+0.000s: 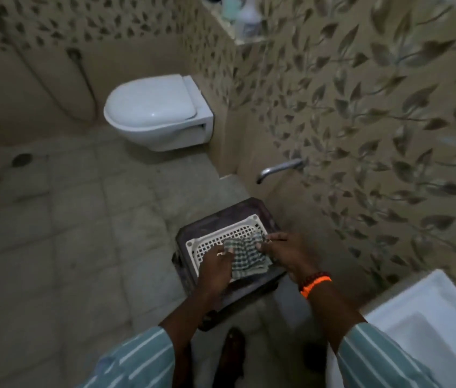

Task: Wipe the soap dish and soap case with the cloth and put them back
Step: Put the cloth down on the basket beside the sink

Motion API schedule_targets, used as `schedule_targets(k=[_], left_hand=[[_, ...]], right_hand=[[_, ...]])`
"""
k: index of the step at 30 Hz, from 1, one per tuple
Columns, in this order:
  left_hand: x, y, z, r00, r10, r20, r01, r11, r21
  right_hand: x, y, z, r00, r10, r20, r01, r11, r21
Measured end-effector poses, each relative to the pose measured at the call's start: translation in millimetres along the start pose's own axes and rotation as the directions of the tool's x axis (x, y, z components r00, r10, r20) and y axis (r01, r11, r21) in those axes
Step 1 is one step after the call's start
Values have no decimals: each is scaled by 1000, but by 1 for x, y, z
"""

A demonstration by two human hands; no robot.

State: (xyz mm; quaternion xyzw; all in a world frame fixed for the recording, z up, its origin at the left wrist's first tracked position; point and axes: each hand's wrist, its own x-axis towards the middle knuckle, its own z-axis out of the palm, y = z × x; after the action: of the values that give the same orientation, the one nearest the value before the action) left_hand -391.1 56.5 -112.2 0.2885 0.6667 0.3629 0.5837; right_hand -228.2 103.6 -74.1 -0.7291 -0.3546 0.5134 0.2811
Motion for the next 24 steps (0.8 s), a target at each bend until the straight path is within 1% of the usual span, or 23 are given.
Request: schedule_targets(k=[2, 6, 8, 11, 14, 16, 18, 21, 24], left_hand=[[35, -20, 4, 999, -5, -44, 7, 999, 49], [84, -59, 14, 988, 43, -147, -2, 965, 262], [102, -76, 20, 981, -3, -194, 57, 960, 274], [122, -95, 26, 973, -68, -218, 128, 954, 271], [137, -107, 27, 967, -74, -243, 157, 927, 341], [143, -111, 24, 964, -54, -260, 156, 906, 393], [147, -113, 21, 971, -9, -241, 137, 844, 519], [147, -111, 17, 987, 39, -159, 84, 713, 696], [146, -108, 14, 986, 65, -152, 70, 668, 741]], right_hand=[[42, 22, 19, 1000, 4, 19, -3, 998, -60], [100, 62, 50, 999, 14, 32, -8, 983, -185], [122, 80, 63, 1000, -10, 10, 13, 971, -239], [145, 102, 77, 999, -32, -16, 26, 952, -306], [163, 119, 84, 999, -43, -20, 33, 936, -350], [169, 125, 86, 997, -68, -29, 50, 912, -408], [174, 128, 87, 994, -102, -33, 75, 884, -461], [174, 127, 89, 986, -163, -32, 118, 823, -556], [170, 121, 89, 975, -218, -37, 141, 739, -659]])
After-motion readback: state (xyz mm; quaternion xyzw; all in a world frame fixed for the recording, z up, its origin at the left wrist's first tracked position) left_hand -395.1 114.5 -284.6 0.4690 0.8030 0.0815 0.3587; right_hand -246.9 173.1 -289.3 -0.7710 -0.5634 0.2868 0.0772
